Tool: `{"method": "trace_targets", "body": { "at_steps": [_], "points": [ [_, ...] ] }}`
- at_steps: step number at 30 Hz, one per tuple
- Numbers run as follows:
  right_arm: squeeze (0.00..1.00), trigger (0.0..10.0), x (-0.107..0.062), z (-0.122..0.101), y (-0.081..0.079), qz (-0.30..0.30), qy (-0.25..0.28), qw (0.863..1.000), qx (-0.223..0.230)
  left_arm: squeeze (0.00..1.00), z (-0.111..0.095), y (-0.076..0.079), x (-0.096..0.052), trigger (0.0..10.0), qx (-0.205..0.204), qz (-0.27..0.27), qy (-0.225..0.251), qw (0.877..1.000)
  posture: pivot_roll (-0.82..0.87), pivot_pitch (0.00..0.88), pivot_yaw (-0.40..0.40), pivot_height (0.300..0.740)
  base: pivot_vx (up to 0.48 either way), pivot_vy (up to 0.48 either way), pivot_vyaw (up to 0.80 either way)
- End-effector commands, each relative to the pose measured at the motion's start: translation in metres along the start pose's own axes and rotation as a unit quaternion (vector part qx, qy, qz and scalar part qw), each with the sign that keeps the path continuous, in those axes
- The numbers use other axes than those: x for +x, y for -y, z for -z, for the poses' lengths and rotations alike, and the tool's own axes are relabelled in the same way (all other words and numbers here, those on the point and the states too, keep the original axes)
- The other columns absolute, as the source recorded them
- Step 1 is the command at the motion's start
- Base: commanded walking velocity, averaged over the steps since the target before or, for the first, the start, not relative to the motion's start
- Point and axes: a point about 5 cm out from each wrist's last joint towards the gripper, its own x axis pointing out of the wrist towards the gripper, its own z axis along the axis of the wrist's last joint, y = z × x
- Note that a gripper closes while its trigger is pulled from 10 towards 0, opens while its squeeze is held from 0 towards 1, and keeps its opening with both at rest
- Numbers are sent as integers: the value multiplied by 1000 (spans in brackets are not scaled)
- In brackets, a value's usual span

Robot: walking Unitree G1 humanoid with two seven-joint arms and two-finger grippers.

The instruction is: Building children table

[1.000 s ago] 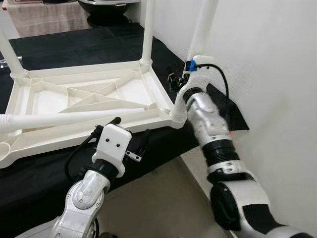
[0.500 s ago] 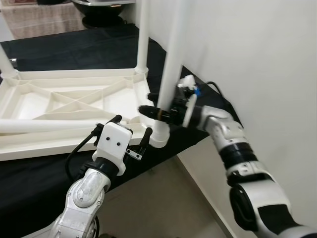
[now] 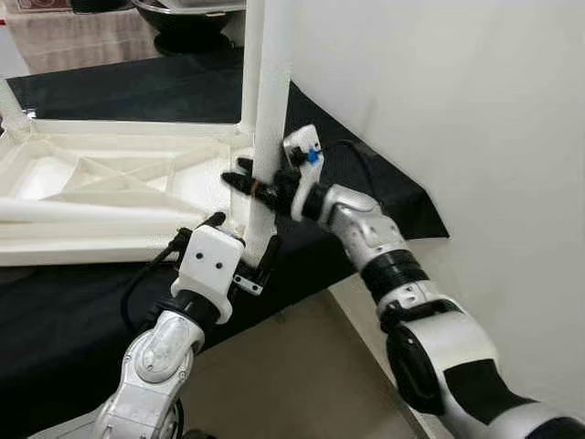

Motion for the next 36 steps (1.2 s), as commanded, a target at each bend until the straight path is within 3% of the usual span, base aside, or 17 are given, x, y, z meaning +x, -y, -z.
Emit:
{"method": "trace_targets", "body": {
  "at_steps": [1,6,10,11,13,14,17,18,23,24,27,29,31,32,33,35,36],
  "points": [
    [0,0,-6,0,21,102,-6,995,8,0,2,3,0,10000,-4,1,-3,1000,76,74,-111,740,0,0,0],
    [0,0,-19,2,44,249,-18,968,-22,0,1,3,2,10000,-4,2,-2,1000,69,75,-106,740,0,0,0],
    [0,0,-36,1,54,407,2,913,-8,0,1,4,2,10000,-5,3,-1,1000,68,77,-106,740,0,0,0],
    [0,4471,-34,0,48,409,9,913,9,0,1,4,2,10000,-5,3,-1,1000,71,77,-107,740,0,0,0],
    [0,4471,-30,0,43,409,14,912,19,0,1,4,3,10000,-5,3,-1,1000,71,77,-107,740,0,0,0],
    [0,10000,-22,-2,34,380,19,925,24,0,1,4,2,10000,-4,3,-2,1000,70,77,-107,740,0,0,0],
    [0,10000,-8,-6,18,314,36,948,32,0,1,3,2,10000,-4,3,-2,1000,70,77,-107,740,0,0,0],
    [1000,10000,-5,-8,13,293,43,955,36,0,2,3,2,10000,-3,3,-3,1000,69,76,-107,740,0,0,0],
    [953,10000,-2,-13,9,247,50,967,32,0,2,3,2,10000,-3,3,-2,1000,69,76,-107,740,0,0,0],
    [0,10000,-2,-15,7,221,49,973,36,0,2,3,2,10000,-3,2,-2,1000,68,74,-108,740,0,0,0],
    [0,10000,-1,-16,4,182,46,981,44,0,1,3,2,10000,-3,2,-1,1000,68,74,-108,740,0,0,0],
    [0,10000,-3,-14,0,32,26,998,49,0,2,3,3,10000,-2,3,-1,1000,66,71,-107,740,0,0,0],
    [0,10000,-3,-14,0,32,26,998,49,0,2,3,3,10000,-2,3,-1,1000,66,71,-107,740,0,0,0],
    [0,10000,-9,-14,-2,-63,21,997,50,0,2,3,3,10000,-2,3,-1,1000,68,67,-110,740,0,0,0],
    [0,10000,-23,-17,-6,-212,21,976,43,0,2,3,3,10000,-3,3,0,1000,68,65,-109,740,0,0,0],
    [0,10000,-27,-18,-8,-251,21,967,41,0,2,3,3,10000,-3,3,1,1000,69,60,-108,740,0,0,0],
    [0,10000,-31,-19,-11,-309,17,949,52,0,2,4,2,10000,-4,5,1,1000,71,59,-105,740,0,0,0]
  ]
}}
